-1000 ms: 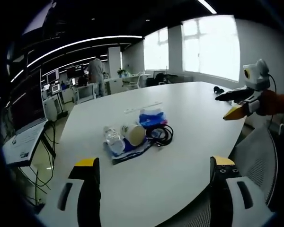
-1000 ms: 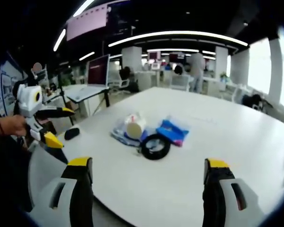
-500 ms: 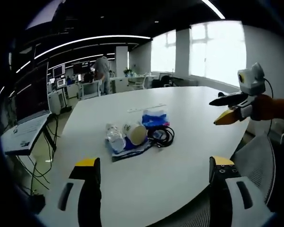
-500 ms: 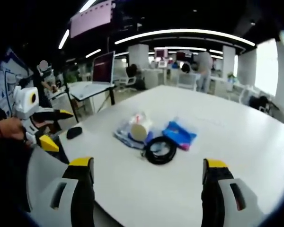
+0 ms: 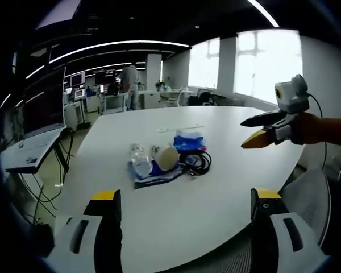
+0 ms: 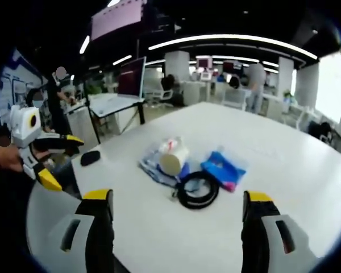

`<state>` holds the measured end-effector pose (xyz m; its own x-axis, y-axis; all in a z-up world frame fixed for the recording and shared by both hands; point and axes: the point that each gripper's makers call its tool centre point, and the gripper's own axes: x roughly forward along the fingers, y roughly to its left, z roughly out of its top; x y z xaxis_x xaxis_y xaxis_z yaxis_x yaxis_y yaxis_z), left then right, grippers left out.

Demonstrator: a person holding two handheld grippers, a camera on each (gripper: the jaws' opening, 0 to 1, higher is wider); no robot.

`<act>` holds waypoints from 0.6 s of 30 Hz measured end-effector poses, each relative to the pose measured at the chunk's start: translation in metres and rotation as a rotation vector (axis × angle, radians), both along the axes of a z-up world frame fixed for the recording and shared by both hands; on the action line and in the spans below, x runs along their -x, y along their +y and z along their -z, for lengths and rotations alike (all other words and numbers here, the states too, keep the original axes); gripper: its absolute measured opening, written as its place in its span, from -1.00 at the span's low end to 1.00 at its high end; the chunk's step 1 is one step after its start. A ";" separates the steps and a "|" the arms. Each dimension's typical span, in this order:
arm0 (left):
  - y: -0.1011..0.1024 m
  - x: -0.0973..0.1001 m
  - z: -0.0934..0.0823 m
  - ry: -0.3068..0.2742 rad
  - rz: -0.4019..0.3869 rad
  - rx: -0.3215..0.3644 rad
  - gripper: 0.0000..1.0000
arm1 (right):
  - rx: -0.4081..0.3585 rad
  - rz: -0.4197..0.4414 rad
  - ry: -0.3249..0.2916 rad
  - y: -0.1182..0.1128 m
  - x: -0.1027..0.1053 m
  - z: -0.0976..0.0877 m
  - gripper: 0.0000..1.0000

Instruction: Arrange the tabletop items into an orderly group along one side of the table until the central work area is clear of visible clutter.

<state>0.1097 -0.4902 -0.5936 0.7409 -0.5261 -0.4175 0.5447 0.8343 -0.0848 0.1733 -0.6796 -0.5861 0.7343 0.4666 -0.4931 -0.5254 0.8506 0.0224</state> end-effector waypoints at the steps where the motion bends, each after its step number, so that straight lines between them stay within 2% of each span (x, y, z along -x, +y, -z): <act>1: 0.000 0.001 0.003 0.010 0.001 0.005 0.88 | 0.002 0.001 -0.001 0.001 -0.003 0.002 0.80; 4: 0.002 0.004 0.008 0.026 -0.007 0.005 0.88 | -0.004 -0.003 0.007 0.003 -0.009 0.005 0.80; 18: -0.006 0.005 0.007 0.027 0.031 0.008 0.88 | 0.004 -0.038 0.028 0.030 -0.045 0.012 0.79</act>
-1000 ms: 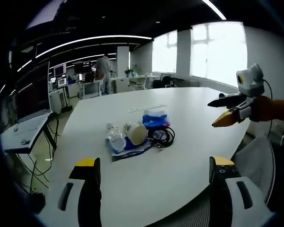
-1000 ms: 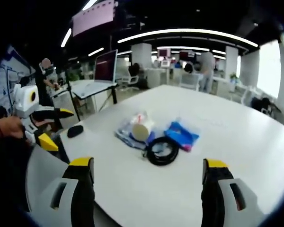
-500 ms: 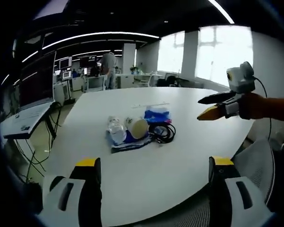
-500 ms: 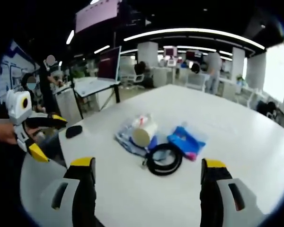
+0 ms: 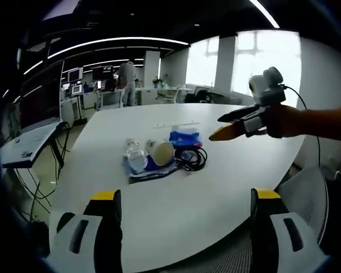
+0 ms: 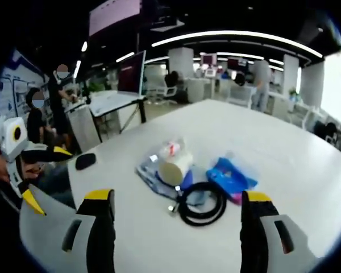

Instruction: Arrange the tabletop items into an orderly group along one side of the table until the central work area is clear of visible clutter.

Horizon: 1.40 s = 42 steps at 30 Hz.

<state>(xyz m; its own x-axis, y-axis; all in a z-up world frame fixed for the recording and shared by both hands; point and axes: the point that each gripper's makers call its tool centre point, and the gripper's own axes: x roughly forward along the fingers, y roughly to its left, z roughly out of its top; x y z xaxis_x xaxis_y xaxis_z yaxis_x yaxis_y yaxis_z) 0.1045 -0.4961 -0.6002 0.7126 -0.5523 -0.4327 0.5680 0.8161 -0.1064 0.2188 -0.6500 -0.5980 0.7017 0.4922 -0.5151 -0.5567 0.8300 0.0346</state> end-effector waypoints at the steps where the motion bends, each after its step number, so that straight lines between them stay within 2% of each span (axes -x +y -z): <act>1: -0.001 0.001 0.000 0.002 0.005 -0.002 0.88 | -0.001 -0.004 -0.002 0.003 -0.003 0.000 0.79; 13: -0.004 -0.001 0.001 -0.004 0.036 -0.017 0.86 | 0.018 -0.050 0.022 0.022 -0.017 0.007 0.79; 19: 0.001 -0.007 0.001 0.004 0.023 0.005 0.84 | 0.016 -0.060 0.037 0.029 -0.028 0.010 0.79; 20: 0.002 -0.007 0.000 0.006 0.022 0.011 0.84 | 0.015 -0.057 0.039 0.030 -0.031 0.011 0.78; 21: -0.002 -0.008 -0.006 0.006 0.018 0.078 0.83 | 0.017 -0.056 0.039 0.030 -0.033 0.012 0.78; 22: -0.001 -0.010 -0.010 0.006 -0.004 0.112 0.84 | 0.020 -0.057 0.039 0.030 -0.034 0.014 0.77; 23: 0.003 -0.012 -0.011 0.004 -0.022 0.117 0.84 | 0.025 -0.059 0.041 0.030 -0.036 0.015 0.77; 26: 0.010 -0.013 -0.006 -0.003 -0.017 0.042 0.82 | 0.047 -0.065 0.051 0.031 -0.041 0.021 0.77; 34: 0.007 -0.011 -0.003 0.014 -0.003 0.049 0.82 | 0.068 -0.096 0.026 0.040 -0.068 0.021 0.75; 42: 0.006 -0.013 0.000 0.026 0.004 0.045 0.81 | 0.062 -0.100 0.048 0.049 -0.087 0.027 0.73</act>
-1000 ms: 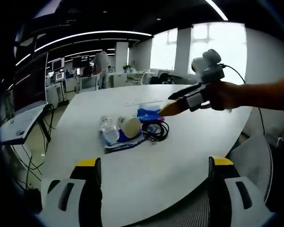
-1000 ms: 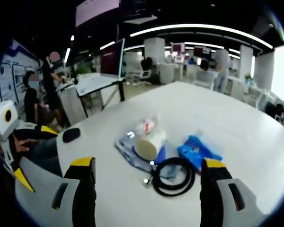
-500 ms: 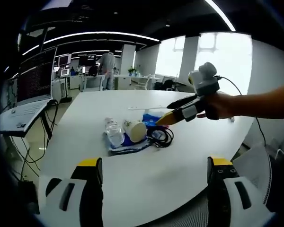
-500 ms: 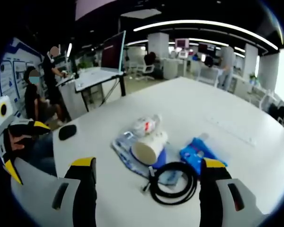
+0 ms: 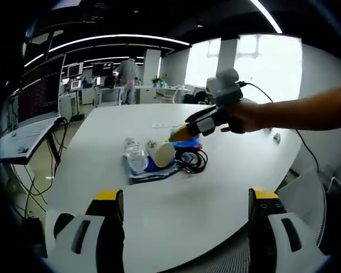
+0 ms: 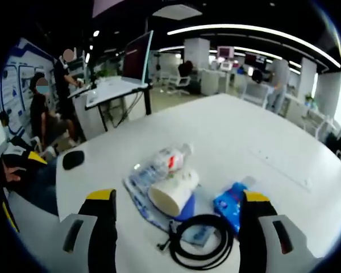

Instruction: Arrange the tabletop items into an orderly group along one side of the table until the central work area is clear of visible clutter.

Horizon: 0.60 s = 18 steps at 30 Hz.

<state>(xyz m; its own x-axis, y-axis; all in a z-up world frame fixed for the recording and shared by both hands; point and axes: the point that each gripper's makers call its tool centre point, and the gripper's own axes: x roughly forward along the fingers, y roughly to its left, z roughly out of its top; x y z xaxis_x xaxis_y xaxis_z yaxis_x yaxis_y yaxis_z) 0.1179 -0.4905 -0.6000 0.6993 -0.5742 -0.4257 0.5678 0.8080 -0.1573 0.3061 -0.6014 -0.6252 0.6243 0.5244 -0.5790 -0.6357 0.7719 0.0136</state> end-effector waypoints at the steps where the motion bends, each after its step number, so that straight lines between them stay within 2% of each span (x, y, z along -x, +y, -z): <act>1: 0.000 0.000 0.000 0.003 0.003 0.000 0.81 | -0.005 0.006 0.020 0.001 -0.001 0.003 0.71; 8: 0.004 -0.005 -0.003 0.012 -0.007 0.005 0.79 | -0.010 0.003 0.038 0.015 -0.007 0.007 0.69; 18: 0.004 -0.010 -0.003 0.025 -0.014 0.003 0.78 | -0.036 0.009 0.078 0.036 -0.031 0.015 0.66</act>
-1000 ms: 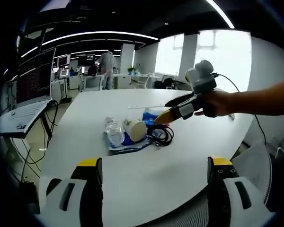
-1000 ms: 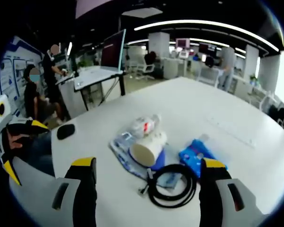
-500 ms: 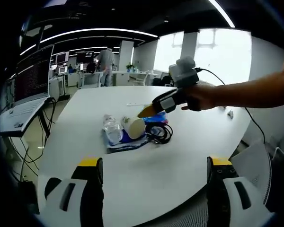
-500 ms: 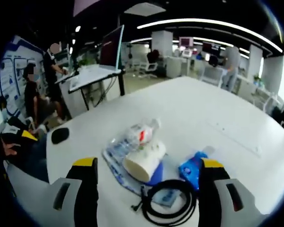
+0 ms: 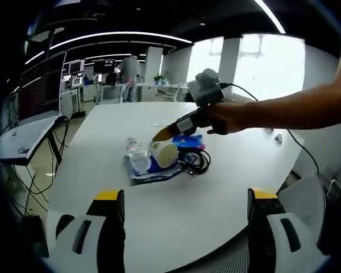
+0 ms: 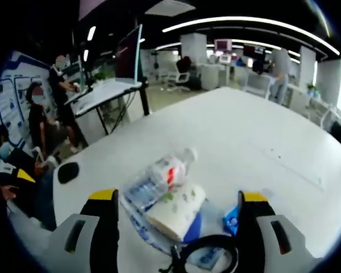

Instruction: Arrange the tabletop items into an orderly group along one side of the table until the central work area is clear of visible clutter.

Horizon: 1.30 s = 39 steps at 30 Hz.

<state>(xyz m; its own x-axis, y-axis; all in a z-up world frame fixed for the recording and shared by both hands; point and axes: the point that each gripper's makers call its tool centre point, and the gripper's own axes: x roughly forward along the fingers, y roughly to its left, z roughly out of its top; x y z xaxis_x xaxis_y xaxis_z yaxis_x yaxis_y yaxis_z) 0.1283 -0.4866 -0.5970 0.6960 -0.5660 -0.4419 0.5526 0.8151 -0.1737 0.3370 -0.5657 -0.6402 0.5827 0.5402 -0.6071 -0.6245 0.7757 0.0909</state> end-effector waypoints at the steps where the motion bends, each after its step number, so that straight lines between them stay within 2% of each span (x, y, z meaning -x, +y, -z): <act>1: 0.000 0.000 0.001 0.006 -0.002 0.006 0.77 | -0.002 0.001 0.006 0.001 -0.002 0.001 0.66; 4: 0.001 -0.002 0.003 0.011 -0.006 0.003 0.77 | 0.007 -0.003 0.030 0.005 -0.007 0.006 0.66; 9: 0.005 -0.004 0.002 0.023 -0.035 0.031 0.77 | -0.024 0.009 0.024 0.011 -0.017 0.003 0.65; 23: 0.021 -0.015 0.004 0.052 -0.127 0.079 0.70 | -0.038 -0.019 0.050 0.033 -0.039 0.015 0.60; 28: 0.019 -0.019 0.006 0.057 -0.130 0.074 0.70 | -0.047 -0.034 0.058 0.041 -0.047 0.018 0.60; 33: 0.019 -0.020 0.006 0.059 -0.127 0.067 0.70 | -0.044 -0.040 0.077 0.046 -0.067 0.027 0.58; 39: 0.019 -0.022 0.013 0.073 -0.133 0.066 0.70 | -0.066 -0.033 0.084 0.051 -0.078 0.034 0.54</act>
